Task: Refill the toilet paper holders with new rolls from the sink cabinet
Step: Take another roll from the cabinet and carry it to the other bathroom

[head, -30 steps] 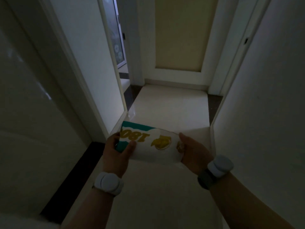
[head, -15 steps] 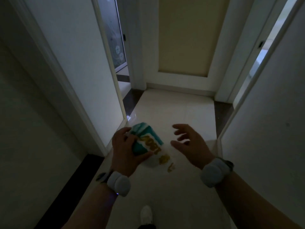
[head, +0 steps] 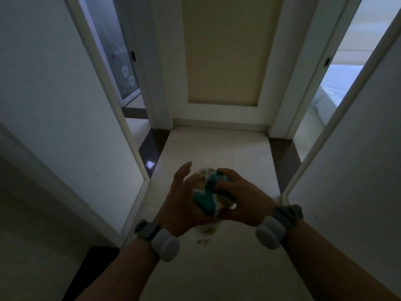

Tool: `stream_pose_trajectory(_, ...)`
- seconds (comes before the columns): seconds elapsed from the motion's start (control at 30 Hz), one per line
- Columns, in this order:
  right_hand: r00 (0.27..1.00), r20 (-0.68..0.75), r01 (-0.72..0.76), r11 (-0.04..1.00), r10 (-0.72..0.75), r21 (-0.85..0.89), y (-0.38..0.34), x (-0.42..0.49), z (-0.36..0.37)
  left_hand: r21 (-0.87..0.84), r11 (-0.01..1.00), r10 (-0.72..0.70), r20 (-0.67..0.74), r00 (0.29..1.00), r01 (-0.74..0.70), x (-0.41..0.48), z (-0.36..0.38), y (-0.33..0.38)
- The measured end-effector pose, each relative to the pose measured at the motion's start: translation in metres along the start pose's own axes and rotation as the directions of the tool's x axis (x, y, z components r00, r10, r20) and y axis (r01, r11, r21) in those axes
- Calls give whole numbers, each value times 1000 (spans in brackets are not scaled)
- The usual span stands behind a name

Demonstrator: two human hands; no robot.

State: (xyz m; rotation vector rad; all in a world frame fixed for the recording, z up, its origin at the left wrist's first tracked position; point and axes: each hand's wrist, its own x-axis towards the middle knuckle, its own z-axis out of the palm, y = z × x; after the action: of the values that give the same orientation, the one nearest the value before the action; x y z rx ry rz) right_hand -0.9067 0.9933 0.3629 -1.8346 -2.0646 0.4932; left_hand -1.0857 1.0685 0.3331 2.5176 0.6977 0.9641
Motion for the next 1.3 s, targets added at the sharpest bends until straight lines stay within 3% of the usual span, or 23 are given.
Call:
stream_pose_trajectory(0.03,1000,-26,-13,998,14,57,10,6,-1,-21,1000,1,-41,999,-2,8,7,-8)
stream_pose_trajectory(0.13,993,-114,-21,982,43,186,43,34,-6,-10,989,-145,102,984,147,37,31,-37)
stream_pose_trajectory(0.2,989,-142,2,976,30,216,65,56,-12,-59,978,-194,97,976,200,60,46,-57)
stream_pose_trajectory(0.37,997,-78,3,973,15,232,129,120,-53,4,983,-182,-15,983,182,142,78,-93)
stream_pose_trajectory(0.5,998,52,18,927,-41,375,163,162,-94,12,977,-213,-14,977,213,188,91,-115)
stream_pose_trajectory(0.57,998,28,-57,900,49,432,181,189,-110,96,976,-187,-73,980,193,212,98,-125)
stream_pose_trajectory(0.63,995,-37,-79,937,97,339,196,221,-122,250,950,-162,-110,981,185,236,106,-137)
stream_pose_trajectory(0.8,996,-16,-79,985,82,155,211,296,-130,423,870,-285,11,959,254,272,109,-180)
stream_pose_trajectory(0.97,997,-68,-27,997,22,-74,215,375,-122,436,860,-322,59,945,266,300,101,-242)
stream_pose_trajectory(1.1,985,-160,-50,997,60,66,220,430,-111,403,889,-235,-9,972,219,326,87,-294)
stream_pose_trajectory(1.3,957,-257,-73,967,137,243,218,527,-107,426,882,-215,-11,977,199,374,41,-378)
